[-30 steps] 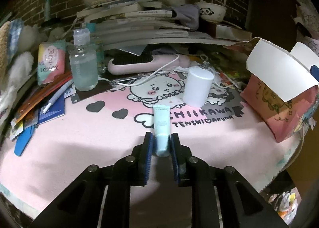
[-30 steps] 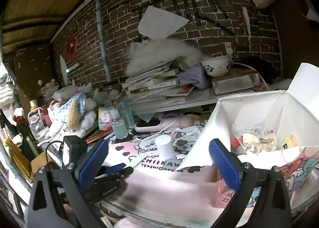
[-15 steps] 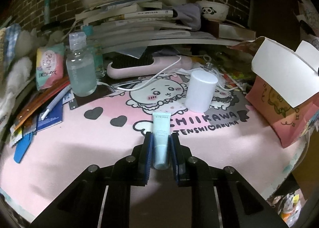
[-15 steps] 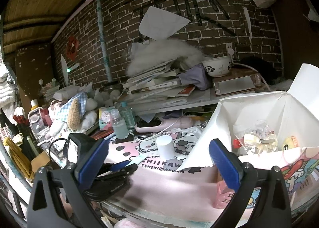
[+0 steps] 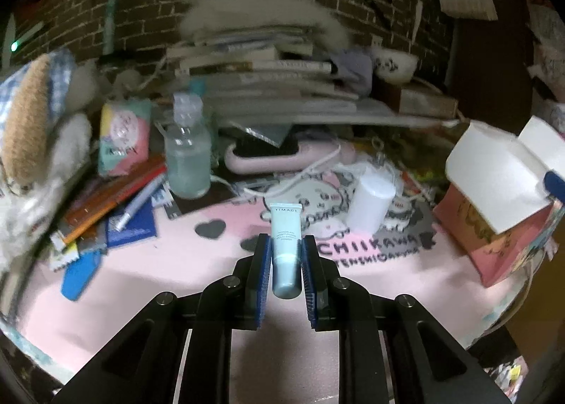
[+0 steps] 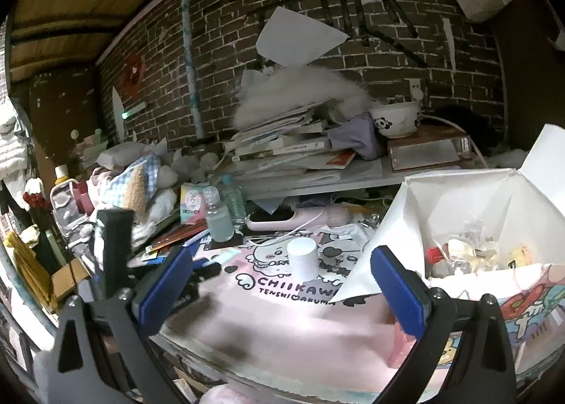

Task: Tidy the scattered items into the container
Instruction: 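Lift the light blue tube and carry it toward the white box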

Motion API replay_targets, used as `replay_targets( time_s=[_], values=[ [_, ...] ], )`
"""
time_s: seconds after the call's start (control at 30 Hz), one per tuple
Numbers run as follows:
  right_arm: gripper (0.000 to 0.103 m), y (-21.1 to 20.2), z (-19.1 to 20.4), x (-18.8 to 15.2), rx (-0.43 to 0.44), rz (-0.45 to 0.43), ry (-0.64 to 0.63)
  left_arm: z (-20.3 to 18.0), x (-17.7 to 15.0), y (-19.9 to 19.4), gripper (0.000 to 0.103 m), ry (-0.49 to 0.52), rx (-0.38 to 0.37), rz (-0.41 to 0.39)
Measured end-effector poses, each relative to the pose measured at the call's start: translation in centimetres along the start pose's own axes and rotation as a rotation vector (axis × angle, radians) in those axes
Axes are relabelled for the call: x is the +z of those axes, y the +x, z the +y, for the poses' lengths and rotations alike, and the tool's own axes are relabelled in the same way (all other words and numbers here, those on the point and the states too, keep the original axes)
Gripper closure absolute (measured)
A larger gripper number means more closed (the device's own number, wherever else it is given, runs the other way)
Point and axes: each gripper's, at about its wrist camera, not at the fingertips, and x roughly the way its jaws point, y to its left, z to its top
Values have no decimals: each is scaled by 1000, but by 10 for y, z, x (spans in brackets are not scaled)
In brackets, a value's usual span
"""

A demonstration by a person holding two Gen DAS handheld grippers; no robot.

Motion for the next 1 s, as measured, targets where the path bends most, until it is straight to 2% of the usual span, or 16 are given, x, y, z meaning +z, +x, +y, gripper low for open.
replay_targets(
  time_s=[0.13, 0.3, 0.53, 0.83, 1.0],
  values=[
    [2, -3, 1, 2, -2, -6, -6, -3, 14, -13, 91, 1, -76, -24],
    [2, 0, 5, -5, 27, 28, -20, -8, 36, -26, 91, -20, -200, -44],
    [2, 18, 18, -27, 75, 97, -36, -23, 67, -41, 91, 24, -272, -69],
    [2, 48, 19, -54, 73, 175, -6, -62, 98, -40, 91, 120, -432, -25],
    [2, 55, 15, -64, 76, 205, 13, -101, 112, -30, 91, 198, -533, 48]
  ],
)
